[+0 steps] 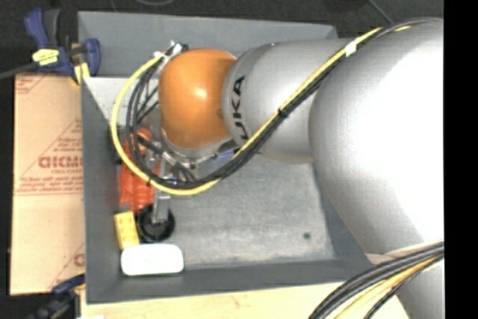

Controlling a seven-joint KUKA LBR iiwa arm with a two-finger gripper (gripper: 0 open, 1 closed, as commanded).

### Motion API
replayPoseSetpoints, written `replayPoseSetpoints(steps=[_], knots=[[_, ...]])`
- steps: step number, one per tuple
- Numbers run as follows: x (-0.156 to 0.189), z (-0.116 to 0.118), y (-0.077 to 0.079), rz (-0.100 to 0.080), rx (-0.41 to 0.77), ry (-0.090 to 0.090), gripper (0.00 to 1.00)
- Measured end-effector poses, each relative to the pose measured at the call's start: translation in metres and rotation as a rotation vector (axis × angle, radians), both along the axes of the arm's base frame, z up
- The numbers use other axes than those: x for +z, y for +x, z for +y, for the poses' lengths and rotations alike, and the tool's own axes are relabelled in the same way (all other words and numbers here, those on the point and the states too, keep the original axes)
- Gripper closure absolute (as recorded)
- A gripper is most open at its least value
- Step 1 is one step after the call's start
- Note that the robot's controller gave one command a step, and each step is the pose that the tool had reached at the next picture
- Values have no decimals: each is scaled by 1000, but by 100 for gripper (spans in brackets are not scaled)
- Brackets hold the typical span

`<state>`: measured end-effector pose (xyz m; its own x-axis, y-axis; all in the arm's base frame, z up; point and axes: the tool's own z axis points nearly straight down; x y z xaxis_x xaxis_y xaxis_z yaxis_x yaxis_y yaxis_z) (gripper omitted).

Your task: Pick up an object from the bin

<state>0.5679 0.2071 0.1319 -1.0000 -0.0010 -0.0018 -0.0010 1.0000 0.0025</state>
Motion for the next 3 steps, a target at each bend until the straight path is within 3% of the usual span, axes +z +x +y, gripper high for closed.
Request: replayPoseSetpoints(steps=[1,2,3], knots=[[-38,-10,-15,-5,-17,2,0],[-56,-23,-13,6,-113,1,100],[-56,-23,-13,6,-114,1,100]])
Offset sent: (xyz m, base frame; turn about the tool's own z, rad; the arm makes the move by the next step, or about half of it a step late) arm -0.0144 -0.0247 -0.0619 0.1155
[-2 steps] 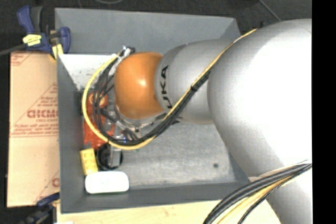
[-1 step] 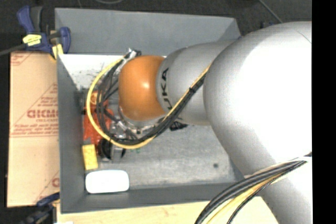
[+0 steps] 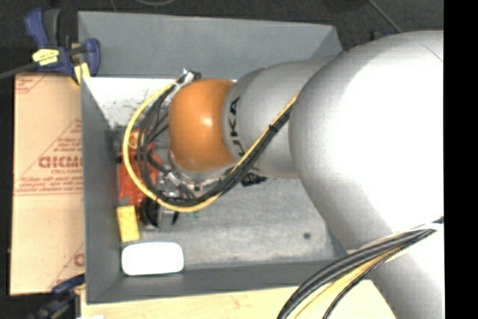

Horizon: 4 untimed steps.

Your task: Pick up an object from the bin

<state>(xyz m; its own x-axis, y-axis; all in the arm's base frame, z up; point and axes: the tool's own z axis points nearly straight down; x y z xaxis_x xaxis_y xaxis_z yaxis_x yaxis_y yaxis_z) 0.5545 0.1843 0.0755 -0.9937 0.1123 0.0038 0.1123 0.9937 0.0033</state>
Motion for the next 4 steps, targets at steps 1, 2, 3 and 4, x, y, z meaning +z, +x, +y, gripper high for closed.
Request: replayPoseSetpoints(steps=[1,2,3,4], knots=[[0,-28,-8,-18,19,6,100],[44,-41,-5,0,22,-4,100],[58,-42,4,-18,42,-2,100],[39,-45,-3,-10,54,-3,100]])
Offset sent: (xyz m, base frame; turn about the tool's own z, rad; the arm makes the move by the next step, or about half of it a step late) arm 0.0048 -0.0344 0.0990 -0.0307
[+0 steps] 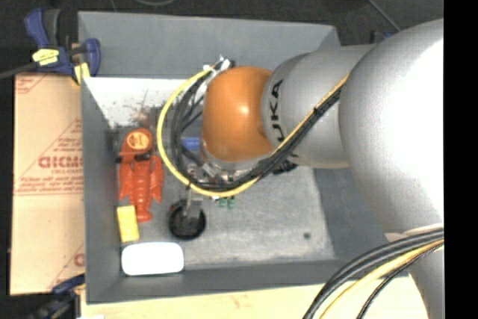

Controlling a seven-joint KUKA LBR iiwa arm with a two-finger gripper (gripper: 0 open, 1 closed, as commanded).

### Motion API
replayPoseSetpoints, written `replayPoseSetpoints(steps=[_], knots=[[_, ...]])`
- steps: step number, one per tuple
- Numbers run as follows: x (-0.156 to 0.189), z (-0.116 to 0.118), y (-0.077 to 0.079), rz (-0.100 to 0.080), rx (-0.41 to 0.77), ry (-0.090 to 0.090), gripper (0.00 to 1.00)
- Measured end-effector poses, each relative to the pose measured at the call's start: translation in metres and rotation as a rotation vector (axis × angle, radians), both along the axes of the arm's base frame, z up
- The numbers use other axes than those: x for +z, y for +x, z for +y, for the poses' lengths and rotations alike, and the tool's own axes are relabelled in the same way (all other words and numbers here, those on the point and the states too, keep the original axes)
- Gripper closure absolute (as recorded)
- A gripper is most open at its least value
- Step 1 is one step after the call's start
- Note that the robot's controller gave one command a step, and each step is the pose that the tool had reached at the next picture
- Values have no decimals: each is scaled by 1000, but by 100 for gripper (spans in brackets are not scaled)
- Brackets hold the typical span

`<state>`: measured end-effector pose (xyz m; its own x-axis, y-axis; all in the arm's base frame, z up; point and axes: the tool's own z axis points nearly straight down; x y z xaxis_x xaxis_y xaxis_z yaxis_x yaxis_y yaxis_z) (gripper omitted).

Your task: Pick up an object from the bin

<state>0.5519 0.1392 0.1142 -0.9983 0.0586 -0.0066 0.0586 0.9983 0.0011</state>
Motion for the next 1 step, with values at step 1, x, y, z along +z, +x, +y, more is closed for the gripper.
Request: replayPoseSetpoints(steps=[1], knots=[[31,2,12,6,-5,0,100]])
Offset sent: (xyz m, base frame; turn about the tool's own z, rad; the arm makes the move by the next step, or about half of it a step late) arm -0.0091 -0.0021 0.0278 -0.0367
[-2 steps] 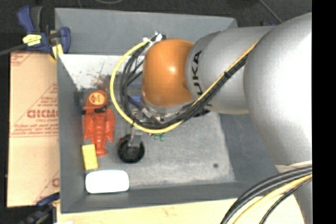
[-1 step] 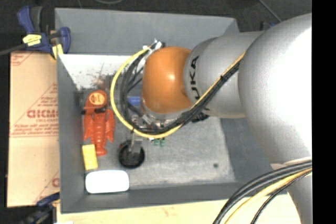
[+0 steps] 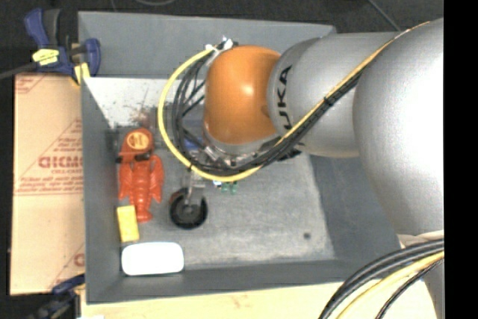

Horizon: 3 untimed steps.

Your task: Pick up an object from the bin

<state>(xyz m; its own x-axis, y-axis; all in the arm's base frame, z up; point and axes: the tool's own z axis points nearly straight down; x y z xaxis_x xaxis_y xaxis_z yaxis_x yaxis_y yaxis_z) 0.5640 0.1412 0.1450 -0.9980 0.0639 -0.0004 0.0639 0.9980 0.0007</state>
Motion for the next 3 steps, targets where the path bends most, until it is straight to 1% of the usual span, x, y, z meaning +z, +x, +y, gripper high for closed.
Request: replayPoseSetpoints(steps=[1,2,3], knots=[[6,-3,-10,-6,24,-1,100],[37,3,-4,5,39,-3,100],[105,0,6,-1,53,-2,100]])
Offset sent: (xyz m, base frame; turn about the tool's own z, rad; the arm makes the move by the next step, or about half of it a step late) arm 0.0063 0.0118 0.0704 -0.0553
